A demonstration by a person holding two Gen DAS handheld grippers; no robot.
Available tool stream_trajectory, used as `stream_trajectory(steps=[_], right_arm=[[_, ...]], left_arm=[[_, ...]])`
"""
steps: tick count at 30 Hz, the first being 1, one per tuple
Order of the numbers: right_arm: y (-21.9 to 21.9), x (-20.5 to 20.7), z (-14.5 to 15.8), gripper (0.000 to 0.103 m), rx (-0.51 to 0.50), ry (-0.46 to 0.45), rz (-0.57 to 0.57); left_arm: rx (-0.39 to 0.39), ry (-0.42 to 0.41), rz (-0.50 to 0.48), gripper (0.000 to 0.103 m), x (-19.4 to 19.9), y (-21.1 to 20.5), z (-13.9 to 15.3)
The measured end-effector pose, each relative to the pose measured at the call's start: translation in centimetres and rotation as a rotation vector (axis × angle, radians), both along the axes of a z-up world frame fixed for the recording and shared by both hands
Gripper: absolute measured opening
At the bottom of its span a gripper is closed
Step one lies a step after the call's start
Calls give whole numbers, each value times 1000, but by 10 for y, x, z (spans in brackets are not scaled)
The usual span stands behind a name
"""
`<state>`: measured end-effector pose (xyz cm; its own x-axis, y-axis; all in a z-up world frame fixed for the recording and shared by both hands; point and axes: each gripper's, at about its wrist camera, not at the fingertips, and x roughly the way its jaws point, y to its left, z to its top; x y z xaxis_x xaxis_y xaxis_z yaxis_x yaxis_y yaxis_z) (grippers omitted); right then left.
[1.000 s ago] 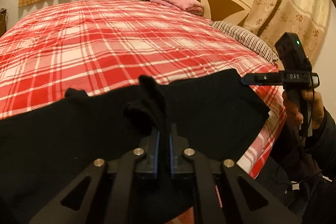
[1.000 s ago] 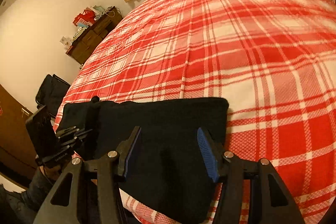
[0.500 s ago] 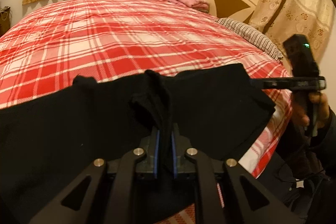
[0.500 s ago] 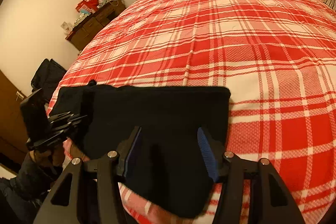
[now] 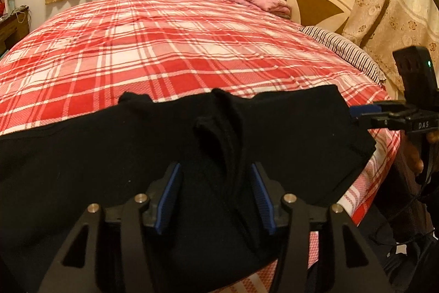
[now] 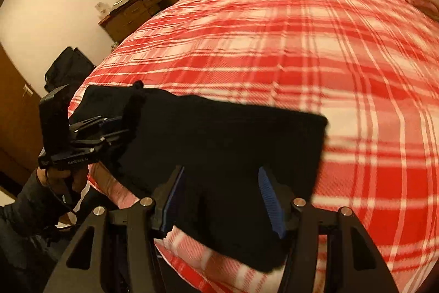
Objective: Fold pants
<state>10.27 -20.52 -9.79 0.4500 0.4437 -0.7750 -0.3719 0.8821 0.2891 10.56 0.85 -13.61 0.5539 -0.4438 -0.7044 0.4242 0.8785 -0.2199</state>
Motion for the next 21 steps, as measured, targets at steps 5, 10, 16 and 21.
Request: stream_trajectory(steps=[5, 10, 16, 21], right_arm=[[29, 23, -16, 57, -14, 43, 56], [40, 27, -20, 57, -69, 54, 42], [73, 28, 9, 57, 8, -15, 119], [134, 40, 7, 57, 93, -36, 237]], left_arm=[[-11, 2, 0, 56, 1, 1, -1], [-12, 5, 0, 56, 0, 6, 0], [62, -96, 76, 64, -13, 39, 29], [188, -169, 229, 70, -20, 104, 47]])
